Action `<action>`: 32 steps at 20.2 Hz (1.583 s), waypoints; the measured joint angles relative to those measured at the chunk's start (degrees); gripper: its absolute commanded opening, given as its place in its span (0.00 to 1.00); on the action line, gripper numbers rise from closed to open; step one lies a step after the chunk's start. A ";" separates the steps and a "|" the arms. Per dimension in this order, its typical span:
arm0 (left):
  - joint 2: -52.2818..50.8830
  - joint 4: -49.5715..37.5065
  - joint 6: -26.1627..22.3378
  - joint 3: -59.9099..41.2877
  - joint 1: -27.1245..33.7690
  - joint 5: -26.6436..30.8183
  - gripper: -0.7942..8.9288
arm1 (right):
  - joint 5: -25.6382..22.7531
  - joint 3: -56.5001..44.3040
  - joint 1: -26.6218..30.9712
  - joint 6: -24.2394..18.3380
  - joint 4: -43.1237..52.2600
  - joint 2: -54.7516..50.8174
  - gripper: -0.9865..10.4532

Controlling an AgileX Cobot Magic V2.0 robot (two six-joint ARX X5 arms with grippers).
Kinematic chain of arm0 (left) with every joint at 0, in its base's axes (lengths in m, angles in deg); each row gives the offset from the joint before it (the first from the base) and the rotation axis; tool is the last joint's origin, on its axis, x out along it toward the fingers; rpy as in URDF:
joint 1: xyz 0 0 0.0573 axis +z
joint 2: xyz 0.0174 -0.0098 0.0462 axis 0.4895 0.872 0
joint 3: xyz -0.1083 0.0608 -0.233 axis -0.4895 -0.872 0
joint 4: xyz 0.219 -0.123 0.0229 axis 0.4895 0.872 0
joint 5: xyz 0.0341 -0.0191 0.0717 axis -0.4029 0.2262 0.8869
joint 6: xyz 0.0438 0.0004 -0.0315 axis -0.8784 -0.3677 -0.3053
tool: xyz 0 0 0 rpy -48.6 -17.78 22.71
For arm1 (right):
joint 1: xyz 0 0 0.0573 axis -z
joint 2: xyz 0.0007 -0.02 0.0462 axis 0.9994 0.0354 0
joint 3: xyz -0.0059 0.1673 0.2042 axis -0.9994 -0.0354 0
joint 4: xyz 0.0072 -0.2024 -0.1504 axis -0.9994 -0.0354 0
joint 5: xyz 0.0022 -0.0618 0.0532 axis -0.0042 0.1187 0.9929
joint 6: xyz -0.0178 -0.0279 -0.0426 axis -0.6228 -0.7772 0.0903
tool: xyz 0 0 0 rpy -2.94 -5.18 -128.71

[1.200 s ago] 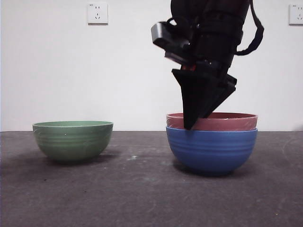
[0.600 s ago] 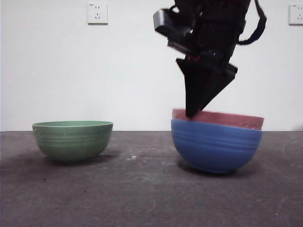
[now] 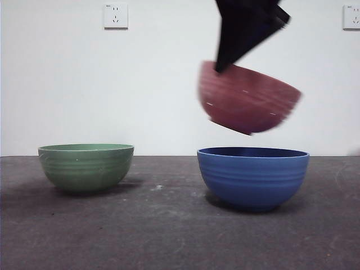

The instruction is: Pick up the green bowl on the top,put the green bowl on the left,pick up the red bowl in the middle,put the red bowl on the right

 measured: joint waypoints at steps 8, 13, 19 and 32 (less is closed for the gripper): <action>0.00 -0.17 0.00 0.00 0.00 -0.02 0.44 | 0.09 0.02 -16.70 1.55 7.23 5.20 0.07; 0.00 -0.07 0.00 0.00 0.00 -0.02 0.44 | -1.75 0.02 -17.68 1.33 8.87 16.79 0.07; 0.00 0.13 0.00 0.00 0.00 -0.02 0.44 | -3.26 0.20 -17.49 -0.09 9.77 20.72 0.26; 0.02 -7.10 0.37 0.00 0.00 -5.33 0.07 | -7.45 0.22 -3.23 0.33 15.67 -10.32 0.07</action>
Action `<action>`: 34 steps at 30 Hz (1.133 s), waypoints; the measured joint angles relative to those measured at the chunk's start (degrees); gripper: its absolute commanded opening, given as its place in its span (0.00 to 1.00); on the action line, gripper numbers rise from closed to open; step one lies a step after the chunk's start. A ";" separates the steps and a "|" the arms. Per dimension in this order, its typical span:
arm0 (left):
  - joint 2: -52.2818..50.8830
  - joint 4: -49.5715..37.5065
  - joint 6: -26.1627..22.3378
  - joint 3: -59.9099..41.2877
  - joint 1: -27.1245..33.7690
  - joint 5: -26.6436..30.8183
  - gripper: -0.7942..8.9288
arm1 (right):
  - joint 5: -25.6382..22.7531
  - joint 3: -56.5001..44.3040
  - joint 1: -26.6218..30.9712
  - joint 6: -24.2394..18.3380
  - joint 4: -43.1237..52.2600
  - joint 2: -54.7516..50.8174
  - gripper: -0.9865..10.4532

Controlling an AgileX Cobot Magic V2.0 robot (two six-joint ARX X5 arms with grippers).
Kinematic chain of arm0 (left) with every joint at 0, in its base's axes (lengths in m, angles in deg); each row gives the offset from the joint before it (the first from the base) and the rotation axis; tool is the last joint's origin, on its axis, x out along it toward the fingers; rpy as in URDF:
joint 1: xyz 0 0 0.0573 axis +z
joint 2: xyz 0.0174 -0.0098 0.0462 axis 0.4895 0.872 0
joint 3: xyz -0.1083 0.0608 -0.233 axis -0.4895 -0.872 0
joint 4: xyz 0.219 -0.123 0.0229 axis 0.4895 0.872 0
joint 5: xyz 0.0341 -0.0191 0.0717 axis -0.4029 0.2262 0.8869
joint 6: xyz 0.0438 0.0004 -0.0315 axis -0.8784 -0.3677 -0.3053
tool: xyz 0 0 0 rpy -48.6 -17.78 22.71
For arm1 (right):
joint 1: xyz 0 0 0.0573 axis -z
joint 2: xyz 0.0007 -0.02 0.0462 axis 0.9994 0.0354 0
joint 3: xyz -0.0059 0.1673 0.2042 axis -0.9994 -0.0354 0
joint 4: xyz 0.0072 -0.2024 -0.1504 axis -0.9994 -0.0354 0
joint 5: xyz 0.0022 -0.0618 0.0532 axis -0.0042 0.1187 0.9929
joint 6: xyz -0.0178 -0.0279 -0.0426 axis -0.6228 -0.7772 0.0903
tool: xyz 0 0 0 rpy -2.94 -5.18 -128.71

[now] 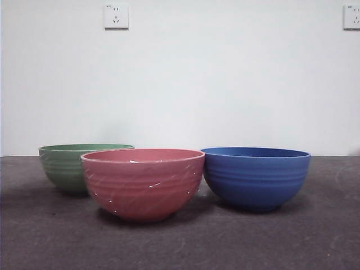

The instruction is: Pick up the green bowl on the top,put the green bowl on the left,pick up the red bowl in the middle,put the red bowl on the right

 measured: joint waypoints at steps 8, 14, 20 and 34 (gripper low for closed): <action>-2.64 -5.25 0.02 -3.30 0.00 0.04 0.07 | -0.04 -7.10 18.56 3.52 -1.18 -17.75 0.07; -12.94 -12.72 0.04 -16.04 0.00 3.10 0.07 | -0.22 -23.04 22.95 6.03 8.74 -32.17 0.07; -18.88 -13.73 0.07 -23.06 0.00 2.99 0.08 | -0.22 -30.73 23.30 7.08 11.21 -39.95 0.08; -18.49 -7.06 0.26 -23.06 0.00 2.56 0.08 | -0.22 -30.71 23.30 7.63 11.63 -39.17 0.09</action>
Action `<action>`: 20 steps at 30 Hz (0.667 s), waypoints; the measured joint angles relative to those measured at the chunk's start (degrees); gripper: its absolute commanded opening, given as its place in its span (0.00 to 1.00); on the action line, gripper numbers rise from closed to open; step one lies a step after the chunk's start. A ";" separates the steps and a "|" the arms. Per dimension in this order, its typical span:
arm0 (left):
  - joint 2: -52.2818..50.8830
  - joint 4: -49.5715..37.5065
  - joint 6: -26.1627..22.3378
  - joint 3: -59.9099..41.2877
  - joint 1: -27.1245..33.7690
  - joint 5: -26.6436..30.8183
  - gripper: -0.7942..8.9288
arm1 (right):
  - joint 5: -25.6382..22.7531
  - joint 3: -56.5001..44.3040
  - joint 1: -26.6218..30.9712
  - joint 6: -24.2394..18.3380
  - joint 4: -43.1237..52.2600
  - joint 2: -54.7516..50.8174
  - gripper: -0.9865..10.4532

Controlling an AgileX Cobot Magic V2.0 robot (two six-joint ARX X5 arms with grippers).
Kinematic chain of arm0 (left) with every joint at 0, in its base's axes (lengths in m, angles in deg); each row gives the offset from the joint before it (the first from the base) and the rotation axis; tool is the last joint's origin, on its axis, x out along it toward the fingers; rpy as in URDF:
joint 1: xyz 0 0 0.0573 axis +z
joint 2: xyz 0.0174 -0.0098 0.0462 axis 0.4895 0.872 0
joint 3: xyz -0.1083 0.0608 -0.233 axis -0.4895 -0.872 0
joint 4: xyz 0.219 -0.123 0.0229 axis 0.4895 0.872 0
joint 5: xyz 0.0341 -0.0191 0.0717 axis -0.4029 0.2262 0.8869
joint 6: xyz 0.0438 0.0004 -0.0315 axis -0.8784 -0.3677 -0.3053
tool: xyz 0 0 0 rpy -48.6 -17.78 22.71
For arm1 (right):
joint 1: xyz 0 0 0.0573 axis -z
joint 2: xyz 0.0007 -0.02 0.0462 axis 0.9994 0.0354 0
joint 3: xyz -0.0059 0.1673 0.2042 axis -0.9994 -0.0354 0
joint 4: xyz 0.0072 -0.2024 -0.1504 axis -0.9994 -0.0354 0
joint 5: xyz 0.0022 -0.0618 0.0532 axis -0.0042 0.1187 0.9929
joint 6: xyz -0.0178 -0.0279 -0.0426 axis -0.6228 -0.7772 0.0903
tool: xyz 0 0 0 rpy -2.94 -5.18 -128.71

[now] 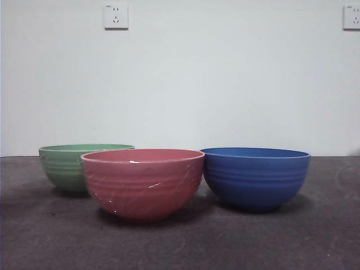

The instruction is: Pick up the green bowl on the top,put the green bowl on the left,pick up the red bowl in the middle,put the red bowl on the right

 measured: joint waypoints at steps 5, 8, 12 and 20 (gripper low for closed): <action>-2.64 1.46 -0.59 -0.13 -0.28 1.01 0.08 | 0.00 0.00 0.00 0.00 -0.20 0.07 0.09; -8.57 4.11 -2.03 -1.25 0.15 2.51 0.08 | 0.00 0.00 0.00 0.00 -0.44 0.07 0.09; -17.70 -3.56 -2.75 -6.38 2.93 2.71 0.08 | -0.02 0.00 0.00 0.00 -0.46 0.07 0.09; -26.12 -19.89 -2.16 -25.70 8.24 2.86 0.08 | 0.00 0.00 0.00 0.00 -3.37 0.07 0.09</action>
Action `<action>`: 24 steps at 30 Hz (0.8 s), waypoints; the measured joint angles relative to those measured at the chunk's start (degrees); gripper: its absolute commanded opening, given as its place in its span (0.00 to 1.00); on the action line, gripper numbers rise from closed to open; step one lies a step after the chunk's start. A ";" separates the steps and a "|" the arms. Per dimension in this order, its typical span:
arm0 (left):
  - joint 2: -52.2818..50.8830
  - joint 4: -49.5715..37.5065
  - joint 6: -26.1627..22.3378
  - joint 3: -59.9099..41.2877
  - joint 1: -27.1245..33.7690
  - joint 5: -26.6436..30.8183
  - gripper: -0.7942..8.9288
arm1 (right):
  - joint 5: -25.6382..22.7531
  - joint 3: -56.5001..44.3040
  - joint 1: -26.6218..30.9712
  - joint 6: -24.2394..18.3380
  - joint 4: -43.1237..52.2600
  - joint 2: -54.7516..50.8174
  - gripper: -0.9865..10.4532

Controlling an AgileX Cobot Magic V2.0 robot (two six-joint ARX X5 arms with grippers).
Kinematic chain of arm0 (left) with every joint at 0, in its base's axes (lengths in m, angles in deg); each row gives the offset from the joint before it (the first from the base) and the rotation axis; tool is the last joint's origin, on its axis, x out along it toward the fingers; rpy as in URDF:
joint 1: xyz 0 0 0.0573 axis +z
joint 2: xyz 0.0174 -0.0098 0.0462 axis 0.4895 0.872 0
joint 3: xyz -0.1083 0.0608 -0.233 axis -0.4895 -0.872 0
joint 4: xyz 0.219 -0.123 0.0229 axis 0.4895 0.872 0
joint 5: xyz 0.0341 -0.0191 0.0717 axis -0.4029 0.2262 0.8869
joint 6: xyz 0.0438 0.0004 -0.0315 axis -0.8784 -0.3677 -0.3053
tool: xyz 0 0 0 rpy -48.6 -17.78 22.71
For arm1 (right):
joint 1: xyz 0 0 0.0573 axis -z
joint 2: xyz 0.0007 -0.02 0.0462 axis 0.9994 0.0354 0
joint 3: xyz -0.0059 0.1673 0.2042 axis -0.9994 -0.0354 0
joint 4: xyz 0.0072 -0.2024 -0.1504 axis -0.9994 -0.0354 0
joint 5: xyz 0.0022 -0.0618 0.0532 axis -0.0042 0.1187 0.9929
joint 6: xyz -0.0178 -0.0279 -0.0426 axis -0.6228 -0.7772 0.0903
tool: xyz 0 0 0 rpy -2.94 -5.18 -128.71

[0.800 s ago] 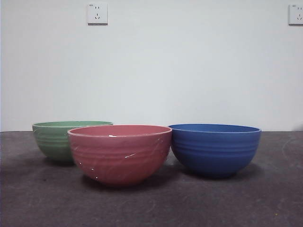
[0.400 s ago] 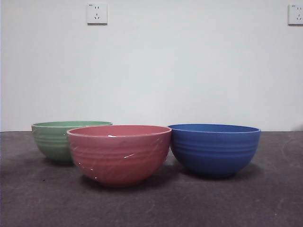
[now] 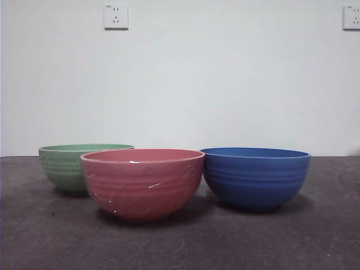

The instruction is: Pick up the green bowl on the top,put the green bowl on the left,pick up the red bowl in the middle,put the red bowl on the right

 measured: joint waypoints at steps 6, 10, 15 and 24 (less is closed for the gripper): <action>0.07 -4.61 2.29 -10.43 0.55 0.02 0.08 | 0.00 0.00 0.00 0.00 -1.86 0.02 0.09; 0.04 -7.32 3.98 -14.29 0.55 1.05 0.08 | 0.00 0.00 0.00 0.00 -3.48 0.04 0.09; 0.07 -7.82 6.69 -16.09 0.55 5.49 0.08 | 0.00 0.00 0.00 0.00 -4.22 0.04 0.09; -0.02 -7.96 7.04 -16.13 0.66 5.97 0.08 | 0.00 0.00 0.00 0.00 -4.72 0.04 0.09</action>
